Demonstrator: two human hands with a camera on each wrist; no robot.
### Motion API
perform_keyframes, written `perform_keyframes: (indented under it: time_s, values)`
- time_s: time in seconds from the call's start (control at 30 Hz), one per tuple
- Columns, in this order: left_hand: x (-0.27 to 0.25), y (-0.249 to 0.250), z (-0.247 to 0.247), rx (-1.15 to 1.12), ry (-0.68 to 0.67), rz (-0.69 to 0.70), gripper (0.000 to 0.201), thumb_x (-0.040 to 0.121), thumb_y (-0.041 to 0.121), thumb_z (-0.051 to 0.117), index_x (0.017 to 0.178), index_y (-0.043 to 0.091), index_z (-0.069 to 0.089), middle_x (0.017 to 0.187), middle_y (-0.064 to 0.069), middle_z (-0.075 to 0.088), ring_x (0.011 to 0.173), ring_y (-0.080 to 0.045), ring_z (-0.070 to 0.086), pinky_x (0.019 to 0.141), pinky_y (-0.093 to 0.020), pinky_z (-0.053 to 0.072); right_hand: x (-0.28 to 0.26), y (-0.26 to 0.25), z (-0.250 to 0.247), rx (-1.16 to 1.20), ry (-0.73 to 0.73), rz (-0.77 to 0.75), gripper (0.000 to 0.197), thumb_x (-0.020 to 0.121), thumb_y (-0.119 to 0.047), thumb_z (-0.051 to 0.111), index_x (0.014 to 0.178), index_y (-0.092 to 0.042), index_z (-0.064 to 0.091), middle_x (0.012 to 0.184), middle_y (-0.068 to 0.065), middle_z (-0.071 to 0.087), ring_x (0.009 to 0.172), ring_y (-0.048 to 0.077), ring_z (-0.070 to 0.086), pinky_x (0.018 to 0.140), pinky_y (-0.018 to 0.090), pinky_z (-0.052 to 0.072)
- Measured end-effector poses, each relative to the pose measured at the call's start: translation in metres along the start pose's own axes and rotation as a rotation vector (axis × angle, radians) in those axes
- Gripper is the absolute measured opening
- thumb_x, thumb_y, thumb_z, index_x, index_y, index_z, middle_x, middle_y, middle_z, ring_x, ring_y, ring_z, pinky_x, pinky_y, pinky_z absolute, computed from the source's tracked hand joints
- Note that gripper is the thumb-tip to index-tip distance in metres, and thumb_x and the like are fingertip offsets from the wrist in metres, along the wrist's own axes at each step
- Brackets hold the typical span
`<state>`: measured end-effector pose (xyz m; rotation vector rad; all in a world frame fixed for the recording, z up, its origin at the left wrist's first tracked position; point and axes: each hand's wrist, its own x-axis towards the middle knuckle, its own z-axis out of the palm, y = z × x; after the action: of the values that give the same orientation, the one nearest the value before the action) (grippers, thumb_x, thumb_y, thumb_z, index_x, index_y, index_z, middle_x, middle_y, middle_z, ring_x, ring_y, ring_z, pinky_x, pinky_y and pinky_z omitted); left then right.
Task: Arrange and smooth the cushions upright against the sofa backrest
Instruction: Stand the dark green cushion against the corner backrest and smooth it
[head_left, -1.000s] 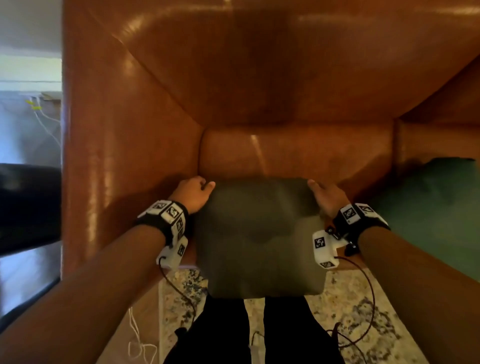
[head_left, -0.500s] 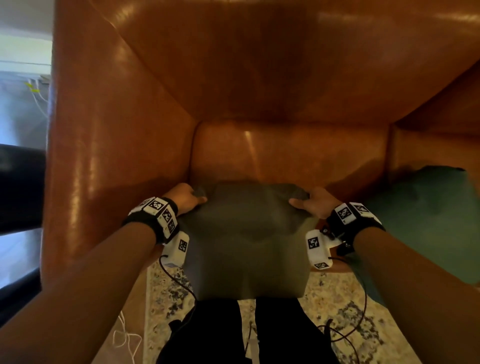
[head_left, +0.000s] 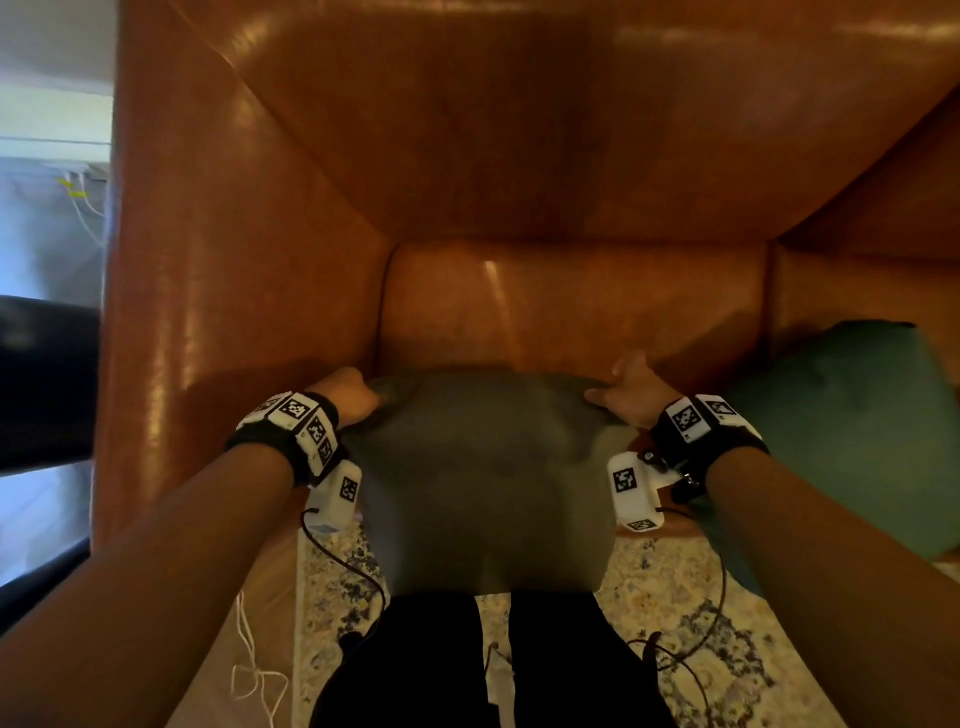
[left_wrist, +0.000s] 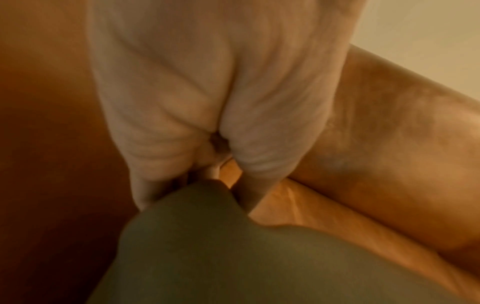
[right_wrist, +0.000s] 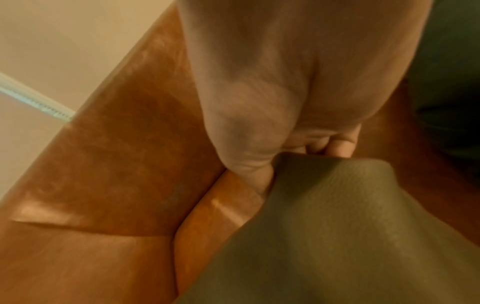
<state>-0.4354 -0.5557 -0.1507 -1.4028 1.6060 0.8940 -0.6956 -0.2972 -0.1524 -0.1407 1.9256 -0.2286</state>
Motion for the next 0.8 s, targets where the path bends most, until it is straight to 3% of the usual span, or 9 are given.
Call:
perform_keyframes:
  time_s: [0.07,0.17,0.27,0.4,0.47,0.57,0.63,0.73,0.8]
  values:
    - [-0.002,-0.003,-0.002,-0.053,0.016,-0.04,0.044,0.091,0.034,0.075,0.125,0.008,0.064,0.117,-0.014,0.069,0.104,-0.033,0.067,0.097,-0.05,0.055,-0.005,0.001,-0.001,-0.017,0.008,0.03,0.056,0.095,-0.024,0.073,0.132,-0.017,0.03,0.12,0.005,0.05,0.11,0.027,0.056,0.087,0.041,0.049]
    - [-0.004,-0.003,-0.001,-0.12,0.058,-0.092,0.082,0.084,0.022,0.084,0.15,0.007,0.037,0.145,-0.018,0.051,0.132,-0.038,0.053,0.111,-0.053,0.046,-0.009,-0.004,-0.002,-0.012,-0.006,0.058,0.076,0.09,-0.02,0.077,0.142,-0.02,0.022,0.135,0.009,0.049,0.126,0.033,0.052,0.104,0.05,0.049]
    - [-0.004,-0.002,0.0,-0.145,0.081,-0.081,0.1,0.077,0.012,0.088,0.154,0.007,0.024,0.149,-0.021,0.045,0.137,-0.042,0.047,0.113,-0.056,0.043,-0.012,-0.007,-0.001,0.005,-0.008,0.081,0.088,0.088,-0.015,0.079,0.148,-0.022,0.015,0.142,0.013,0.047,0.132,0.036,0.049,0.107,0.048,0.047]
    - [-0.002,-0.004,0.004,-0.239,0.065,-0.089,0.101,0.075,0.011,0.089,0.154,0.009,0.024,0.143,-0.02,0.048,0.133,-0.042,0.05,0.111,-0.057,0.045,-0.018,-0.003,0.002,0.138,0.086,0.111,0.088,0.085,-0.01,0.08,0.142,-0.025,0.015,0.134,0.015,0.049,0.119,0.038,0.056,0.091,0.044,0.05]
    - [-0.001,-0.009,0.004,-0.347,0.056,-0.145,0.103,0.078,0.027,0.087,0.157,0.012,0.021,0.144,-0.02,0.049,0.131,-0.043,0.052,0.108,-0.057,0.047,-0.018,0.0,0.003,0.197,0.105,0.139,0.089,0.088,-0.02,0.079,0.146,-0.024,0.012,0.124,0.014,0.052,0.101,0.034,0.06,0.083,0.044,0.048]
    - [0.015,-0.027,0.005,-0.485,0.032,-0.205,0.091,0.081,0.048,0.076,0.153,0.012,0.034,0.137,-0.02,0.057,0.118,-0.041,0.06,0.101,-0.055,0.053,-0.019,0.004,0.002,0.188,0.162,0.193,0.083,0.1,-0.039,0.061,0.158,-0.013,0.006,0.14,0.019,0.05,0.126,0.041,0.055,0.101,0.049,0.046]
    - [0.012,-0.031,0.001,-0.435,0.038,-0.182,0.079,0.079,0.041,0.079,0.143,0.01,0.046,0.13,-0.017,0.061,0.11,-0.038,0.064,0.097,-0.052,0.055,-0.015,0.007,-0.001,0.1,0.15,0.178,0.074,0.104,-0.037,0.055,0.157,-0.006,0.013,0.148,0.022,0.048,0.132,0.041,0.052,0.111,0.051,0.042]
    - [-0.001,-0.03,-0.008,-0.306,0.099,-0.124,0.072,0.083,0.02,0.083,0.142,0.009,0.043,0.135,-0.016,0.055,0.121,-0.037,0.057,0.101,-0.048,0.05,-0.015,0.009,-0.005,0.02,0.071,0.11,0.067,0.101,-0.029,0.062,0.15,-0.006,0.022,0.13,0.015,0.053,0.113,0.03,0.056,0.1,0.046,0.048]
    - [-0.003,-0.032,-0.009,-0.252,0.134,-0.091,0.07,0.078,0.012,0.088,0.135,0.013,0.046,0.133,-0.015,0.055,0.117,-0.033,0.056,0.098,-0.045,0.05,-0.015,0.012,-0.005,-0.021,0.037,0.083,0.071,0.099,-0.024,0.066,0.151,-0.008,0.021,0.124,0.01,0.051,0.108,0.025,0.052,0.092,0.039,0.045]
